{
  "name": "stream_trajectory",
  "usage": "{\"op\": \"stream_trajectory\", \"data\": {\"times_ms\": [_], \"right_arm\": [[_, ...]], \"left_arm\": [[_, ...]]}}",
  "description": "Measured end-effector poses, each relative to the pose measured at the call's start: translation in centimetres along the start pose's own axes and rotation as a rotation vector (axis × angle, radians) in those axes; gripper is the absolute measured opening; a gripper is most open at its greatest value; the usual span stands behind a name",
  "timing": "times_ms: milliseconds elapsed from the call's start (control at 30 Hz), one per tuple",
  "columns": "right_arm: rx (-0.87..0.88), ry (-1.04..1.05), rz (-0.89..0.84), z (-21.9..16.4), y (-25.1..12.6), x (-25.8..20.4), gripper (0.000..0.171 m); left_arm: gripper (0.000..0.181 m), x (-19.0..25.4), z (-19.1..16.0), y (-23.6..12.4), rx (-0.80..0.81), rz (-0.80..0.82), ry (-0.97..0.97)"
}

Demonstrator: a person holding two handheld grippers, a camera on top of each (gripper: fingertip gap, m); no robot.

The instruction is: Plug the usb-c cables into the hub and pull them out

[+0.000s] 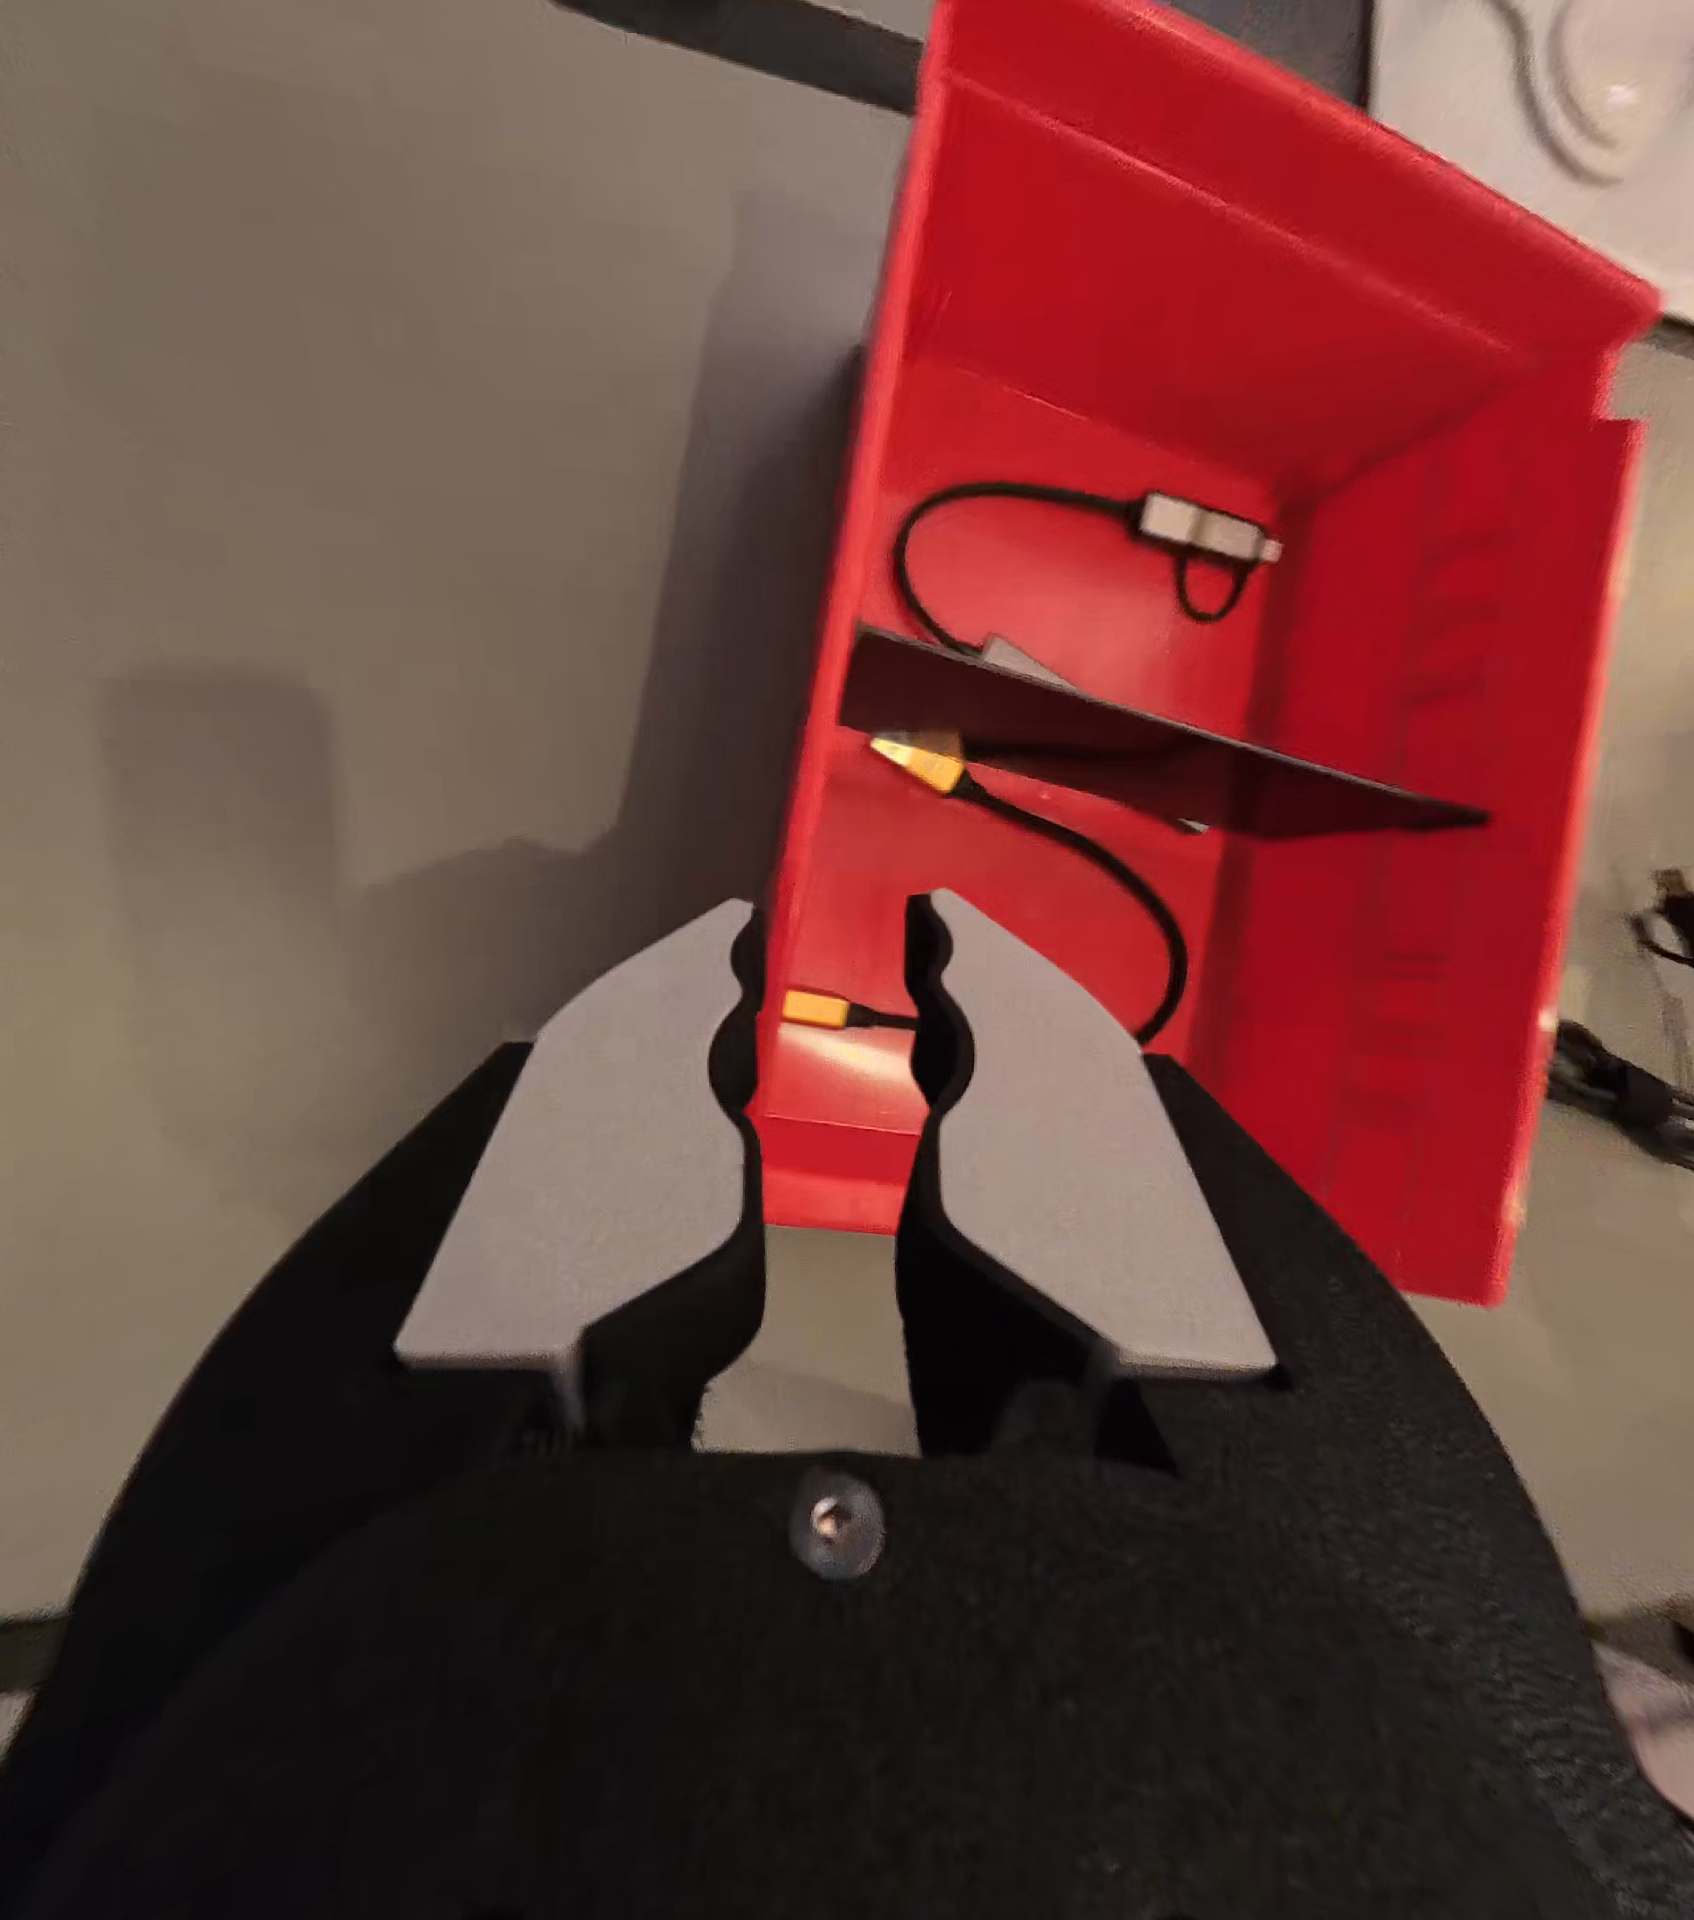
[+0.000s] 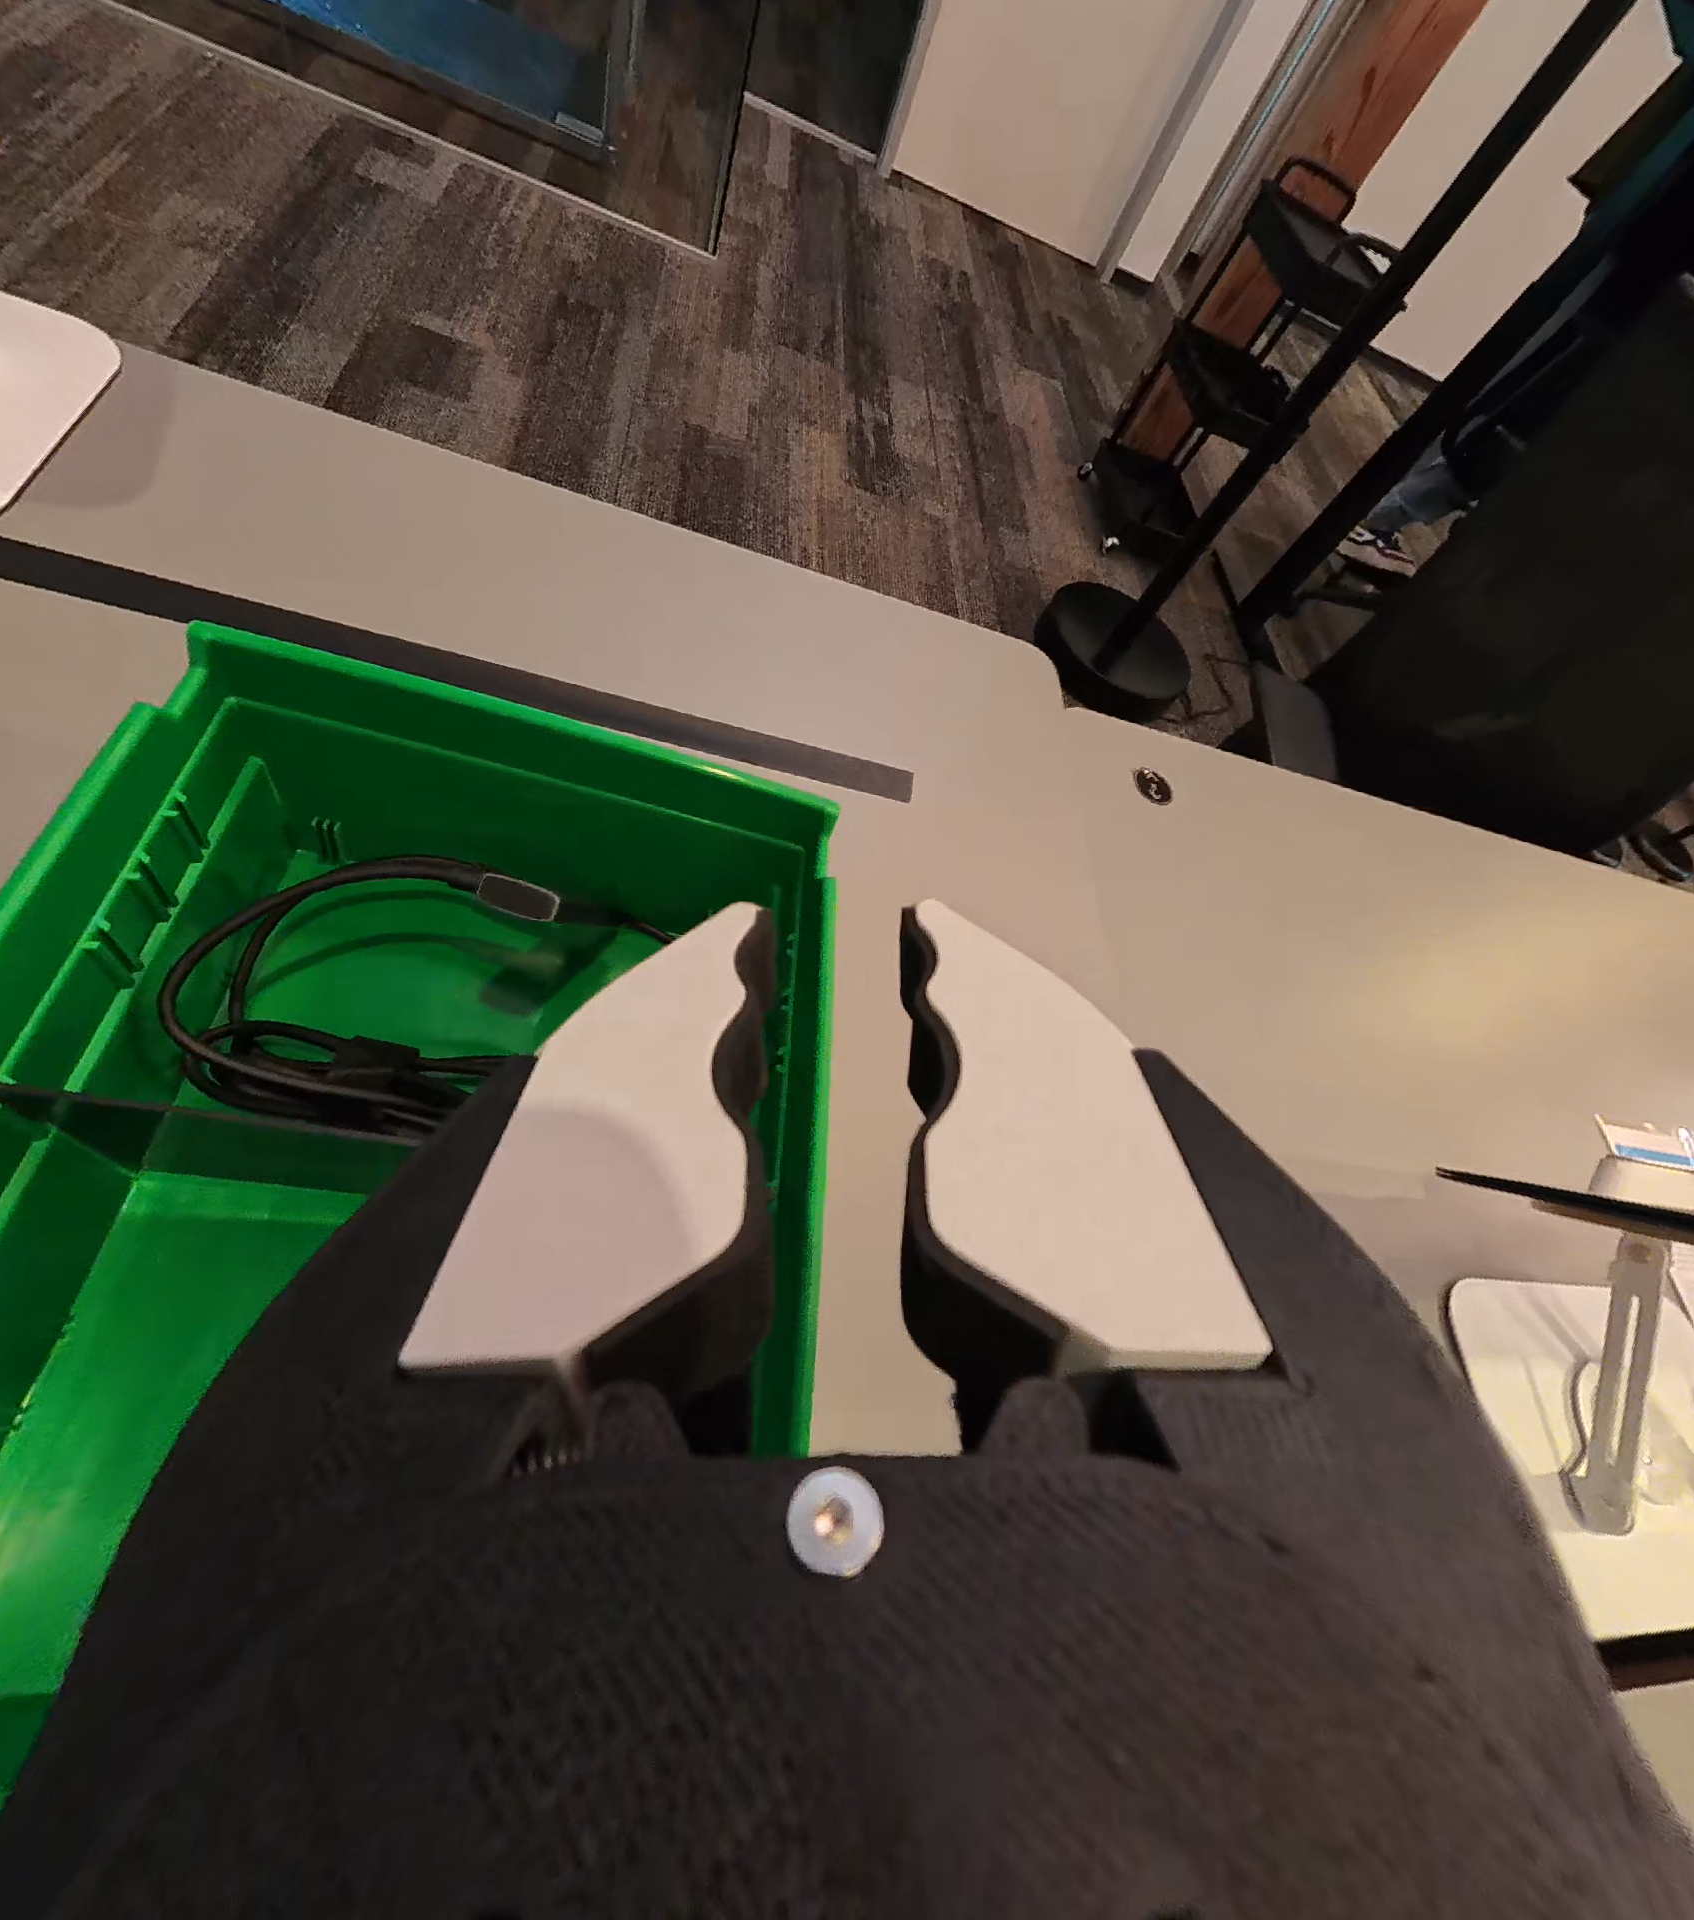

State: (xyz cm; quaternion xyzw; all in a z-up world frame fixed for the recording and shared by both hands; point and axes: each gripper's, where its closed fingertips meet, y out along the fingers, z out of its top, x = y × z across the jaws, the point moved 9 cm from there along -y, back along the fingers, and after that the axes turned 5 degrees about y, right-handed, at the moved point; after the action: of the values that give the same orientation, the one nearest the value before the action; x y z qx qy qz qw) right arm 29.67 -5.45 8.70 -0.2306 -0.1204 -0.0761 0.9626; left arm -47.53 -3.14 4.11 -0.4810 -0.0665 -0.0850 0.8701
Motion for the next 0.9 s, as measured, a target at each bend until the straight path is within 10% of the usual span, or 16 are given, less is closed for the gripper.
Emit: {"op": "stream_trajectory", "data": {"times_ms": [600,800,900], "right_arm": [[-0.016,-0.081,0.031,-0.5,0.4,-0.4,0.025],[-0.022,-0.110,0.015,-0.5,0.4,-0.5,0.026],[0.012,-0.120,0.007,-0.4,0.0,-0.4,0.026]], "left_arm": [[0.012,0.0,-3.7,3.0,-0.378,-0.064,-0.076],[0.016,-0.1,-2.5,1.4,-0.258,-0.052,-0.095],[0.012,2.1,0.3,-2.2,0.068,-0.123,0.022]]}}
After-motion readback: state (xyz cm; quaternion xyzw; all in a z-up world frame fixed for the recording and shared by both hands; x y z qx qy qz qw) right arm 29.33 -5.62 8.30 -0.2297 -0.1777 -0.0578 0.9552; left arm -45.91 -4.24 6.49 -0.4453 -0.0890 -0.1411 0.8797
